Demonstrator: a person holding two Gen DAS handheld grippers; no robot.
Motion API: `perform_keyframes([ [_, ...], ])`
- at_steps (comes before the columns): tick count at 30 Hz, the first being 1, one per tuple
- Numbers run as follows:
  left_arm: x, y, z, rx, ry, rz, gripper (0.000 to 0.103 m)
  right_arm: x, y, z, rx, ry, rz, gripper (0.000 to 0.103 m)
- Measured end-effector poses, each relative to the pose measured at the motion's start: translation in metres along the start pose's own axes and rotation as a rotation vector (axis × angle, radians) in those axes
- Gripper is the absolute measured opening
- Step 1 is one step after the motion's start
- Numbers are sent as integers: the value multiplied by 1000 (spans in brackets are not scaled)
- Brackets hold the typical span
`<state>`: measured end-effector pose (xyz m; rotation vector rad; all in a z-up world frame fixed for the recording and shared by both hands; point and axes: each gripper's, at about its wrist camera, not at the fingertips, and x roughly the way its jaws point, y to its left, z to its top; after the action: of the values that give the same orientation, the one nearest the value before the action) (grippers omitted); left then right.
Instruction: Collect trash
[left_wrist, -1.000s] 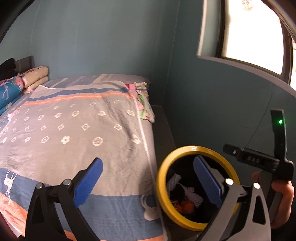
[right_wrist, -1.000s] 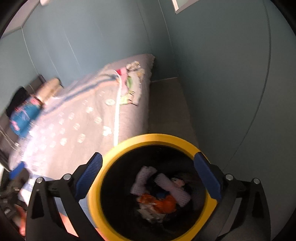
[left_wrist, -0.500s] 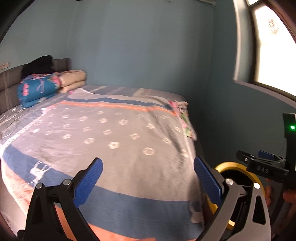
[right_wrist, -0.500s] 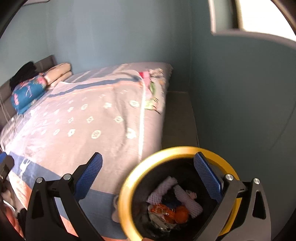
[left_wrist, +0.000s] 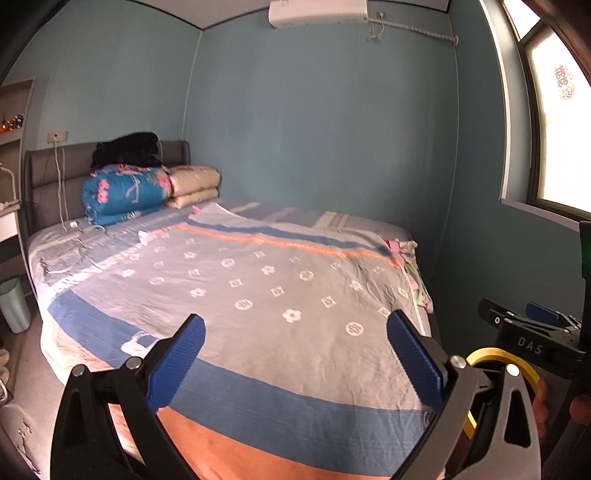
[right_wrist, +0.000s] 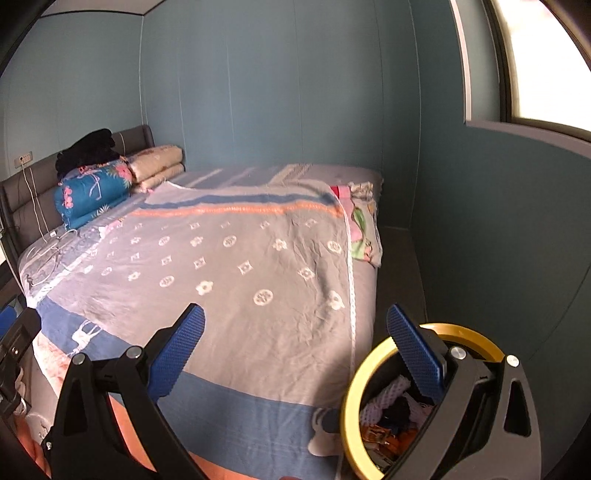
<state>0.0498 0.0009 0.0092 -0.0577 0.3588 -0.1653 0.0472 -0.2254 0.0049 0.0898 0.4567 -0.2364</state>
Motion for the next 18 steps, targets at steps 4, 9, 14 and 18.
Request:
perform_keyframes([
  [4, -21, 6, -2, 13, -55, 25, 95, -16, 12, -4, 3, -40, 2, 95],
  [9, -36, 8, -7, 18, -80, 37, 95, -27, 17, -8, -9, -55, 22, 95],
  [14, -42, 9, -9, 6, -89, 37, 95, -28, 18, -12, 2, -35, 47, 95],
  [18, -42, 8, -13, 9, -90, 53, 95, -28, 20, -17, 1, -25, 51, 95],
])
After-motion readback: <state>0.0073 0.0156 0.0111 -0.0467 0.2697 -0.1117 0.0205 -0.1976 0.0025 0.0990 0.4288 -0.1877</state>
